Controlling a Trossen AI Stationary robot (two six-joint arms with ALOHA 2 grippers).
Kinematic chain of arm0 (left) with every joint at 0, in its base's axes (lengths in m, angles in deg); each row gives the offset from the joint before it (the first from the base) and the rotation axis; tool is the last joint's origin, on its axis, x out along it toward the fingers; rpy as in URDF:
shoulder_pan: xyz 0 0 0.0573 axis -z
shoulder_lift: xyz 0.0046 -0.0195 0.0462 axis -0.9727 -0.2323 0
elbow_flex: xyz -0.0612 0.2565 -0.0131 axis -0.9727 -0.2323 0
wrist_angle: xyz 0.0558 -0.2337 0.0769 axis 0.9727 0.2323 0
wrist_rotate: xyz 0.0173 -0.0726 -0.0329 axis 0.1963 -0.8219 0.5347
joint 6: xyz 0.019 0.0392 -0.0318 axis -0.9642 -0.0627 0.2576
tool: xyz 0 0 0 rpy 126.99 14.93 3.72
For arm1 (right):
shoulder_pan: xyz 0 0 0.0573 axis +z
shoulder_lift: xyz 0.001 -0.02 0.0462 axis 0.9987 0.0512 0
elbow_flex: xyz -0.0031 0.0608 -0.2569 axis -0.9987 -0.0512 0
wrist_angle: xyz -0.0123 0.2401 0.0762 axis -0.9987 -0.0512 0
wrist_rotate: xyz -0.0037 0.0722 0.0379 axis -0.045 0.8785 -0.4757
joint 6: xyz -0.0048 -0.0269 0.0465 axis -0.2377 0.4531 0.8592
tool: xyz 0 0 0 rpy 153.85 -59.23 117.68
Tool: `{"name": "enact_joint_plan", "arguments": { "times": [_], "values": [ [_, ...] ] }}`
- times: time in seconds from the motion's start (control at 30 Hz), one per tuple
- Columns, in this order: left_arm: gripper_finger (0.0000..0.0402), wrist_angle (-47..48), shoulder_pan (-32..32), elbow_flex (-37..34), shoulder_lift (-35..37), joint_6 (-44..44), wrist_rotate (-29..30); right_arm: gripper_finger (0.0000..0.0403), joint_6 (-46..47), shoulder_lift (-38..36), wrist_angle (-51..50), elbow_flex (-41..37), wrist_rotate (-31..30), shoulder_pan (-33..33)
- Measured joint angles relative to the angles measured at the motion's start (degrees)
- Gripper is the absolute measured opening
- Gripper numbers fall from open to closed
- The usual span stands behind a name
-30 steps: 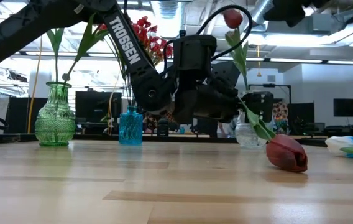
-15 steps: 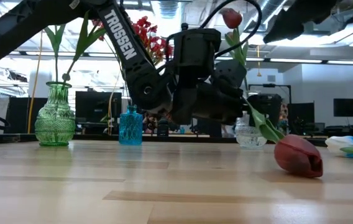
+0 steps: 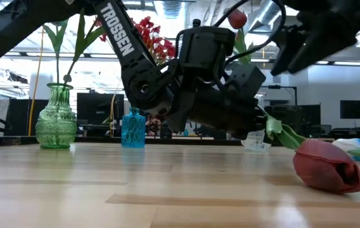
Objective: Sort flowers into vase by color
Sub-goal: Put the red tulip into the transparent vase
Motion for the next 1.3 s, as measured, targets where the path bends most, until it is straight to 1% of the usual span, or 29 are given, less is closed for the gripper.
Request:
{"name": "enact_joint_plan", "arguments": {
  "times": [0.2, 0.3, 0.4, 0.5, 0.6, 0.73, 0.9, 1.07, 1.17, 1.3],
  "values": [
    [0.0261, 1.3, -0.2, 0.0, 0.0, 0.8, -0.1, 0.0226, -1.3, 6.2, 1.2, 0.0, 0.0, 4.2],
    [0.0261, 1.3, -0.3, 0.0, 0.0, 1.1, -3.0, 0.0226, -7.1, 9.6, 3.5, 0.0, 0.0, 6.1],
    [0.0261, 1.4, -0.7, 0.0, 0.0, 2.8, -7.6, 0.0226, -15.2, 13.0, 7.2, 0.0, -0.3, 7.7],
    [0.0261, 1.9, -1.2, 0.0, 0.0, 4.8, -10.7, 0.0226, -20.8, 16.1, 9.6, 0.8, -3.7, 8.9],
    [0.0261, 3.2, -1.6, 0.0, 0.0, 6.2, -11.9, 0.0226, -23.6, 19.1, 9.6, 3.0, -6.6, 9.5],
    [0.0261, 4.0, -1.9, 0.0, 0.0, 7.7, -12.1, 0.0226, -23.9, 22.7, 9.1, 6.2, -7.0, 9.3],
    [0.0261, 4.2, -2.1, 0.0, 0.0, 8.1, -12.5, 0.0226, -24.2, 27.1, 5.7, 9.4, -7.0, 8.9],
    [0.0261, 4.2, -2.1, 0.0, 0.0, 8.2, -14.4, 0.0225, -25.8, 30.6, -0.8, 12.6, -9.2, 8.9],
    [0.0261, 4.2, -2.1, 0.0, 0.0, 8.1, -14.5, 0.0215, -26.4, 31.9, -3.7, 13.9, -11.1, 9.0],
    [0.0261, 4.1, -2.1, 0.0, 0.0, 8.1, -14.5, 0.0187, -25.3, 32.4, -4.6, 14.8, -11.6, 9.1]
  ]
}}
